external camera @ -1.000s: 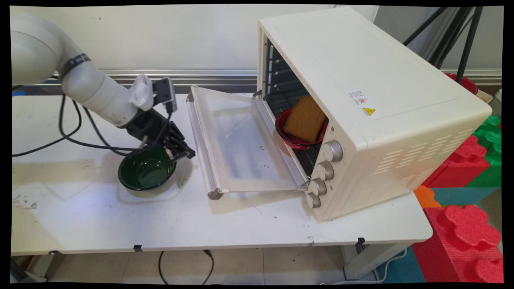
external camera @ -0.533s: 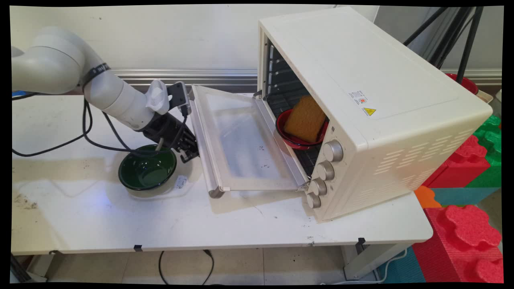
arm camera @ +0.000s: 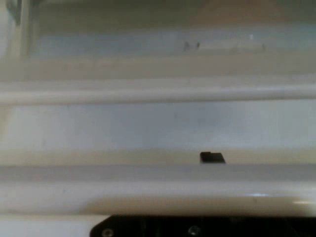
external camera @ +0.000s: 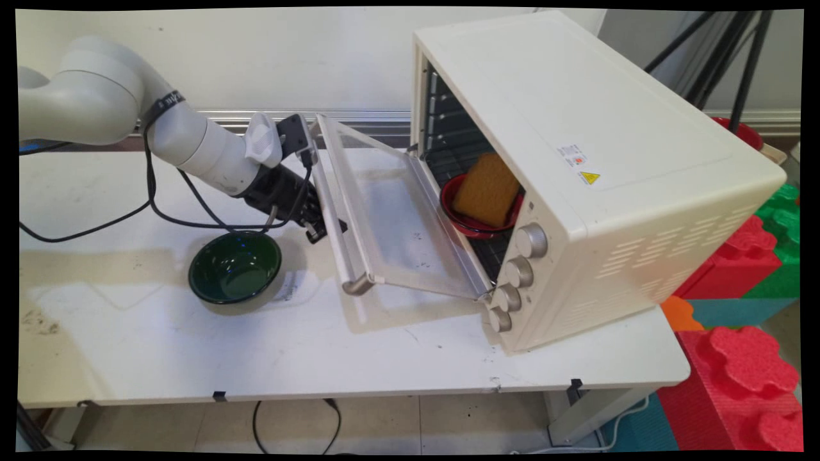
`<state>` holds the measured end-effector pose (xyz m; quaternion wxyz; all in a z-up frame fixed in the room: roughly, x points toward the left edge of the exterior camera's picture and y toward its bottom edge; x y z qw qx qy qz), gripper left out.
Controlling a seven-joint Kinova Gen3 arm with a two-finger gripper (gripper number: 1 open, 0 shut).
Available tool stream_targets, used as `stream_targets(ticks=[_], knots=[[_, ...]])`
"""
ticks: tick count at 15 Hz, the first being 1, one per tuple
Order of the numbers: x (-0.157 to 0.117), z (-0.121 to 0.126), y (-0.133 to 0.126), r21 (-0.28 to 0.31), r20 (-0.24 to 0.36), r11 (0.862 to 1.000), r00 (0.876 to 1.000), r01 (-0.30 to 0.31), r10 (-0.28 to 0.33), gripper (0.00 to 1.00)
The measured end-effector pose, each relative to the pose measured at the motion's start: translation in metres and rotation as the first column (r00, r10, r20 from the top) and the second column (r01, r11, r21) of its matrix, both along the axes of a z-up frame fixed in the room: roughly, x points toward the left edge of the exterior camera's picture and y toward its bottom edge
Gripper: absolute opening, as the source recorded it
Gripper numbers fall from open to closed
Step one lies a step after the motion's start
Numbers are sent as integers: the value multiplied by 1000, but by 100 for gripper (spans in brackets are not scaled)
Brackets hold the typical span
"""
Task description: Close the oven
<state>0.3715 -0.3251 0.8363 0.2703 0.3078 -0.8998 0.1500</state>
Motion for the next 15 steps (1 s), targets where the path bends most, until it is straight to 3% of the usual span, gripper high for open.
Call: stream_targets(ticks=[15], knots=[[-31,65,-42,-143,-129,989,990,41,-60,0]])
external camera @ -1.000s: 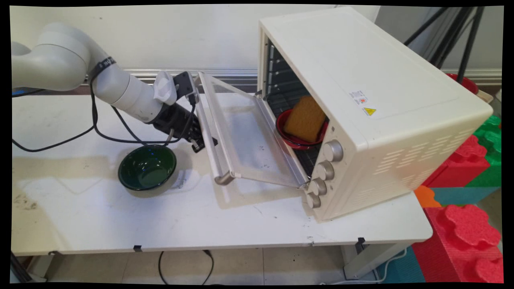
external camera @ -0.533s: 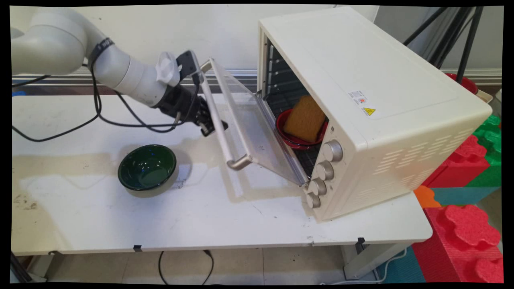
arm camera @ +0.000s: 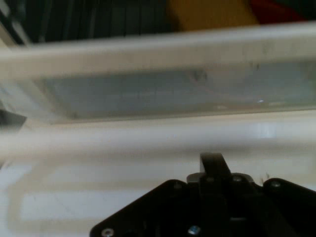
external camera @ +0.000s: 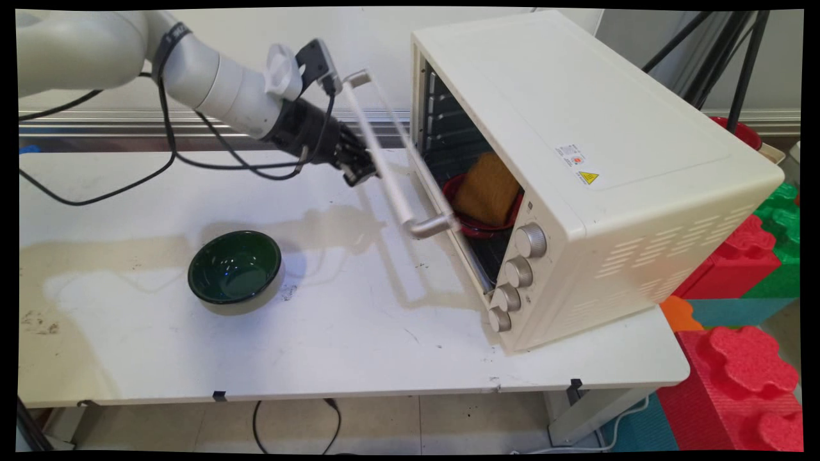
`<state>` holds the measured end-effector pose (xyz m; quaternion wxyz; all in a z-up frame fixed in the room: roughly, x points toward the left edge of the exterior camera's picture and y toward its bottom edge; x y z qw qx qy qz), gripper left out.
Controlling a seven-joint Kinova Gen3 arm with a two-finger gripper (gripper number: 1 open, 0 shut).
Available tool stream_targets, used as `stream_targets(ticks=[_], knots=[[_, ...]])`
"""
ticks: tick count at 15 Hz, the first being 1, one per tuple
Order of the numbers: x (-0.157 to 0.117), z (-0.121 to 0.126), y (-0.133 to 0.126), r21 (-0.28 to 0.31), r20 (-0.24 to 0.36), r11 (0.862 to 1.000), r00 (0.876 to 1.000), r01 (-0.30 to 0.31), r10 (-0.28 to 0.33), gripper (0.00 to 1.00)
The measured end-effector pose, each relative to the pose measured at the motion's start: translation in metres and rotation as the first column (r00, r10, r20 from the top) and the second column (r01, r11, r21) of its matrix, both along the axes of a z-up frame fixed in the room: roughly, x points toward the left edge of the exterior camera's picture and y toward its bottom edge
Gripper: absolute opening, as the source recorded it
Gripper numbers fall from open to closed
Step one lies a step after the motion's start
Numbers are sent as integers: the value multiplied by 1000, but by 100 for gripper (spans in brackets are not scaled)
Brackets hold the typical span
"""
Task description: Close the oven
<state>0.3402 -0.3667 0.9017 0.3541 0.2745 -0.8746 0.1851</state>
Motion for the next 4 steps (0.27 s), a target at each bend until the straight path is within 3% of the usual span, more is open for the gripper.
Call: stream_targets(ticks=[4], knots=[[-6,12,-8,-18,-24,1000,1000,7,-8,0]])
